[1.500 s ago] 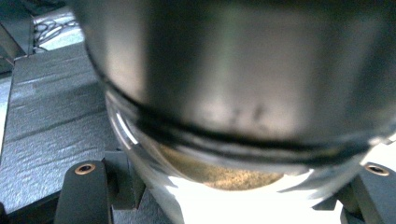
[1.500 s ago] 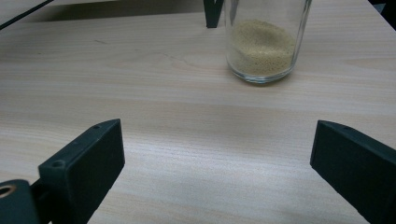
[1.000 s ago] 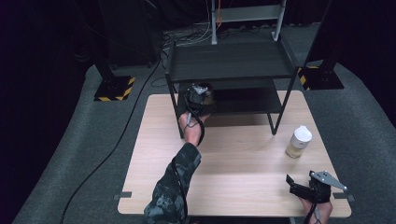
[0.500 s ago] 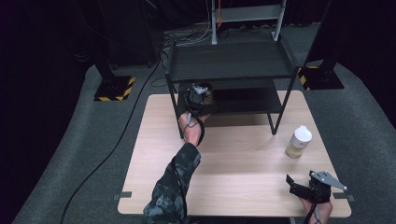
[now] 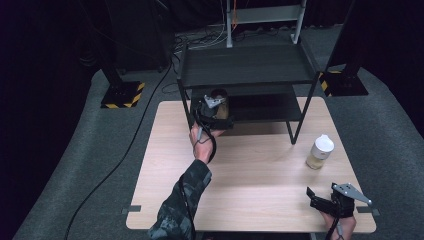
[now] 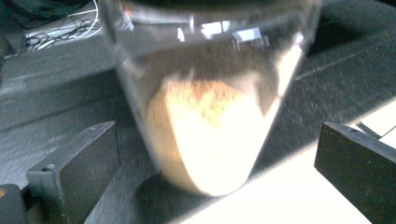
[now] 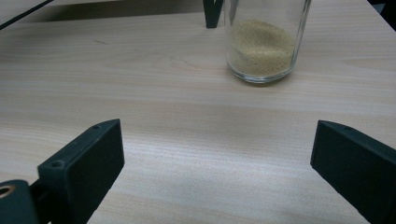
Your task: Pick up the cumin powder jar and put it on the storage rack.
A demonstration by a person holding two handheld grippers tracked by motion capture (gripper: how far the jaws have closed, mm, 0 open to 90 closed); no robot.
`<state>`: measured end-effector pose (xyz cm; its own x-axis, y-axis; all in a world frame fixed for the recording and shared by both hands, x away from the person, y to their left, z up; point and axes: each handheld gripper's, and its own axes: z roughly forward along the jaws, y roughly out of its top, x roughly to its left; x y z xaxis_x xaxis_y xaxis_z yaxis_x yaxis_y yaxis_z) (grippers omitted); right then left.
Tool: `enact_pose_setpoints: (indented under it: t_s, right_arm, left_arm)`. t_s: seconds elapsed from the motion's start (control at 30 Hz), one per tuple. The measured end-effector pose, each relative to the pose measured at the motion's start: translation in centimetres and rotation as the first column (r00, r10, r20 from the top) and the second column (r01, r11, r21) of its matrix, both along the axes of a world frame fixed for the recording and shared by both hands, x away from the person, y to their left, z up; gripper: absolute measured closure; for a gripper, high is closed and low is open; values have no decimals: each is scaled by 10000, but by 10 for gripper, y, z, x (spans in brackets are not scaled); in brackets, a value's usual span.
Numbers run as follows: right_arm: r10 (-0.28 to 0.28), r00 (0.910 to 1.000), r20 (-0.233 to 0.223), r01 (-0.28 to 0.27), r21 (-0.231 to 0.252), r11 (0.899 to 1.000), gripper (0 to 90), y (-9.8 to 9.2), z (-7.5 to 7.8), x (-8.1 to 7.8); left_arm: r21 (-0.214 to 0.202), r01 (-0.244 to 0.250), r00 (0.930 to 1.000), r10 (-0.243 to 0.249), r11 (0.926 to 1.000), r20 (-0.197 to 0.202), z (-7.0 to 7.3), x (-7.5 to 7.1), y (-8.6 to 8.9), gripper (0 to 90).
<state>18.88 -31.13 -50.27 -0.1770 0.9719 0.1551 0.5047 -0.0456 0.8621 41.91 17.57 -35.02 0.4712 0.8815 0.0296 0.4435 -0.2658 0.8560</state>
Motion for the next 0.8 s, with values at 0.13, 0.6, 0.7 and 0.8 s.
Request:
enact_pose_setpoints:
  t_s: [0.13, 0.6, 0.7, 0.8]
  right_arm:
    - [3, 10000, -19, -3, -32, 10000, 11, 0, 0, 0]
    - [22, 10000, -38, -22, -87, 10000, 9, 1, 1, 1]
    - [53, 10000, -80, -53, -114, 9999, 9, 1, 1, 2]
    - [72, 9999, -113, -73, -142, 9999, 9, 2, 2, 2]
  left_arm:
    - [22, 128, 9997, -129, 9999, 209, -3, -19, 6, 0]
    - [-475, 293, 9994, -302, 9984, -182, -56, -96, 56, 0]
    - [-454, 221, 9991, -238, 9987, -365, -68, -105, 65, 0]
    - [-406, 43, 9975, -71, 9992, -696, -84, -116, 77, 0]
